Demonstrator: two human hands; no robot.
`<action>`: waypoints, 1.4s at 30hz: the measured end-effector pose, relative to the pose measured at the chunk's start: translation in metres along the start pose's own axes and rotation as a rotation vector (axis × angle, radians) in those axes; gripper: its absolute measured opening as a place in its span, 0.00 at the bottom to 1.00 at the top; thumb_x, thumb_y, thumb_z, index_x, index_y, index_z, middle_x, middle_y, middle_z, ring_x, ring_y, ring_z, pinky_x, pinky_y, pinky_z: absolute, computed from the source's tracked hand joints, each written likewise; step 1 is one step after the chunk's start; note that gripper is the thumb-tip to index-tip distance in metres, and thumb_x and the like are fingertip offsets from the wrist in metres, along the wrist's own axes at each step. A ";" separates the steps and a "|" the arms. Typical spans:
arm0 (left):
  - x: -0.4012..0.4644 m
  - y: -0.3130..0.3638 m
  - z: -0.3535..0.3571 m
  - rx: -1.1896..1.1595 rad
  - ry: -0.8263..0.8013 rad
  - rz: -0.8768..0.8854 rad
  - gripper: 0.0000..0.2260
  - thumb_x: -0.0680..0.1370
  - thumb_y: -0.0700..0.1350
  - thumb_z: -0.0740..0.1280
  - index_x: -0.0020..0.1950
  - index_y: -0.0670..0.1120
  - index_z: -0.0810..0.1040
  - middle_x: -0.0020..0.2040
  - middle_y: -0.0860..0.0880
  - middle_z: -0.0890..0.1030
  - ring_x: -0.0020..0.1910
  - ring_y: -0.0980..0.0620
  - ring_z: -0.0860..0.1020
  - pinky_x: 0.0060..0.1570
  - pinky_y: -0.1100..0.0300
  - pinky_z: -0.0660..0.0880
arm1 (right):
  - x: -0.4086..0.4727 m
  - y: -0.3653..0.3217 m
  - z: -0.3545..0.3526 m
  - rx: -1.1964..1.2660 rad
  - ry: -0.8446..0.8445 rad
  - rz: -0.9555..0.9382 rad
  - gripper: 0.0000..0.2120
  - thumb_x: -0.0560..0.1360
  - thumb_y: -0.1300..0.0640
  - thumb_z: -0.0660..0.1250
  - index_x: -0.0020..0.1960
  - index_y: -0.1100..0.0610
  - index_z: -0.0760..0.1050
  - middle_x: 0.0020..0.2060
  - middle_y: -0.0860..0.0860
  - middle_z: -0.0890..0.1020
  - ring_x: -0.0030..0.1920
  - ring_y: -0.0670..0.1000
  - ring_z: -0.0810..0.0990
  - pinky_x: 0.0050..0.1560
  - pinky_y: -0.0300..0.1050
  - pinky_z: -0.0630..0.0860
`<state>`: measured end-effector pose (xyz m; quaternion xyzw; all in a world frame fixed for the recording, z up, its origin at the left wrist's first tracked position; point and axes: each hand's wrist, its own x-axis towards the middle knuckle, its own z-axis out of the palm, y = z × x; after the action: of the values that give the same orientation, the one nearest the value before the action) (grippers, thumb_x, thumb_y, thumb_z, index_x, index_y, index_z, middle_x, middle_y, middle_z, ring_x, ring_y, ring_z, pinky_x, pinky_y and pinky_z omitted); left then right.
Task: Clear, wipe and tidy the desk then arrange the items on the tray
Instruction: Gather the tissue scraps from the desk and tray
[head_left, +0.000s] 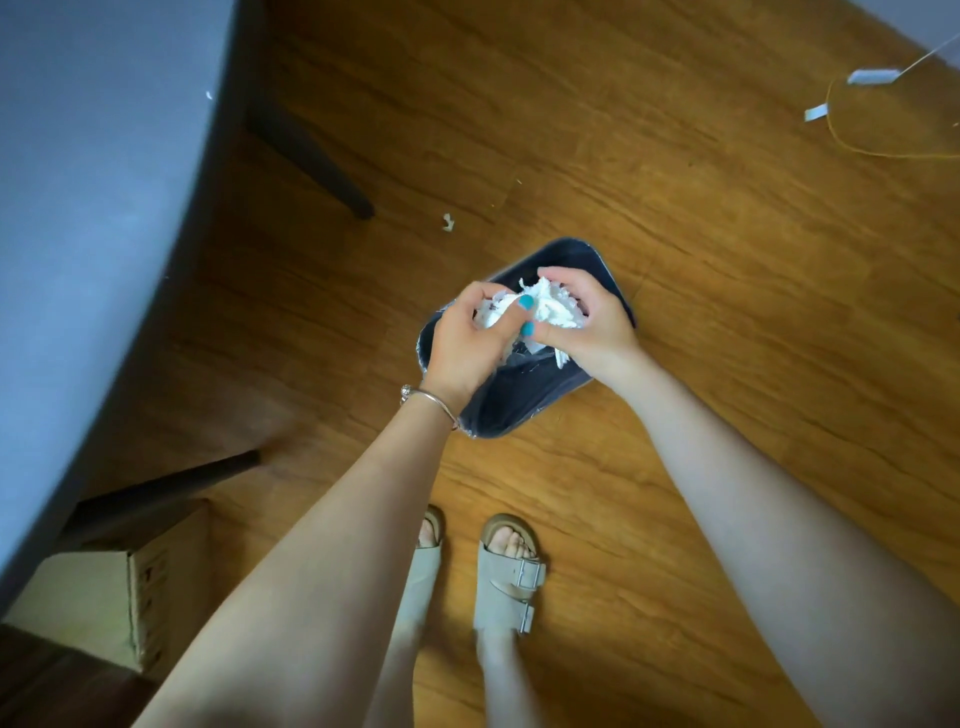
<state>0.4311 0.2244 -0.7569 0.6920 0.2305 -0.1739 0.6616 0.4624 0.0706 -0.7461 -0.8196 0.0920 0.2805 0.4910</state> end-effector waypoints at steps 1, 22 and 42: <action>0.000 -0.002 -0.001 0.002 0.001 -0.001 0.07 0.76 0.48 0.70 0.52 0.48 0.78 0.47 0.57 0.80 0.44 0.65 0.78 0.41 0.74 0.72 | 0.001 0.003 -0.001 0.001 -0.010 0.028 0.30 0.68 0.59 0.77 0.66 0.46 0.72 0.61 0.41 0.76 0.60 0.37 0.72 0.53 0.25 0.69; -0.155 0.019 -0.047 0.677 -0.326 -0.470 0.11 0.78 0.51 0.63 0.55 0.47 0.78 0.47 0.47 0.81 0.49 0.45 0.80 0.45 0.58 0.76 | -0.164 0.002 0.006 -0.664 -0.314 0.309 0.19 0.79 0.54 0.62 0.70 0.52 0.70 0.69 0.53 0.71 0.71 0.53 0.62 0.67 0.49 0.67; -0.501 0.133 -0.111 0.210 0.359 -0.602 0.08 0.79 0.45 0.61 0.46 0.44 0.78 0.50 0.42 0.84 0.52 0.43 0.81 0.52 0.57 0.75 | -0.371 -0.215 0.047 -1.126 -0.841 -0.021 0.13 0.78 0.50 0.64 0.61 0.54 0.77 0.61 0.53 0.79 0.60 0.56 0.77 0.53 0.40 0.71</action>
<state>0.0798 0.2877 -0.3658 0.6768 0.5172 -0.2592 0.4553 0.2297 0.1724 -0.3971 -0.7721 -0.2731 0.5738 -0.0115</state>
